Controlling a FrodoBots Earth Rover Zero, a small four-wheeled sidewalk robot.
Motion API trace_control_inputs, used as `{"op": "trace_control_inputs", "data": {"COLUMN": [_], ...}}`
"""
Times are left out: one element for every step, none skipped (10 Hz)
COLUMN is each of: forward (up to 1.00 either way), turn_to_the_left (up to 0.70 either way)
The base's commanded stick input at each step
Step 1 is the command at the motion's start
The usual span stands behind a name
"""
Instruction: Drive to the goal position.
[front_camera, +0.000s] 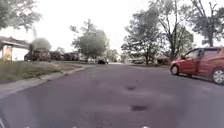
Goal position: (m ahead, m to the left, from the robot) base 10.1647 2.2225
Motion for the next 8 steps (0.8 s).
{"op": "trace_control_inputs", "data": {"forward": [0.85, 0.85, 0.85, 0.85, 0.85, 0.85, 0.85, 0.85], "turn_to_the_left": [0.00, 0.00, 0.00, 0.00, 0.00, 0.00, 0.00, 0.00]}}
